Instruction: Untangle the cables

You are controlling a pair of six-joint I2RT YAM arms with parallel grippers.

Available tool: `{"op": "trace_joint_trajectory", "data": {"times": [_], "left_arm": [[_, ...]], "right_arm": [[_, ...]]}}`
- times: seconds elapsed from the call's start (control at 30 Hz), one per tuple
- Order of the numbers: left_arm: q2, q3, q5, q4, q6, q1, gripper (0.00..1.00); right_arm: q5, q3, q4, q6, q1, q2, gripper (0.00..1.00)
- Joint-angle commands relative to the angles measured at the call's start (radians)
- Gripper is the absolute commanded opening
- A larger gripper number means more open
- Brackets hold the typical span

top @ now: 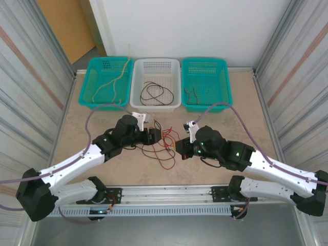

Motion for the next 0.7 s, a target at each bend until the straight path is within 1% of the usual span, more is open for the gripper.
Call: {"op": "trace_joint_trajectory", "data": {"times": [0.0, 0.17, 0.33, 0.43, 0.67], "left_arm": [[0.015, 0.011, -0.055, -0.061, 0.016, -0.004, 0.54], [0.028, 0.008, -0.100, -0.100, 0.008, -0.001, 0.51], [0.047, 0.005, -0.118, -0.149, -0.015, 0.031, 0.45], [0.048, -0.003, -0.117, -0.168, -0.023, 0.049, 0.44], [0.005, -0.027, -0.114, -0.180, -0.023, 0.057, 0.43]], "right_arm": [[-0.039, 0.028, 0.072, -0.040, 0.006, -0.054, 0.00], [-0.046, 0.028, 0.083, -0.043, 0.007, -0.119, 0.00], [-0.040, 0.039, 0.084, -0.053, 0.002, -0.162, 0.00], [-0.044, 0.045, 0.084, -0.057, -0.002, -0.181, 0.00], [-0.039, 0.027, 0.094, -0.058, -0.019, -0.220, 0.00]]}}
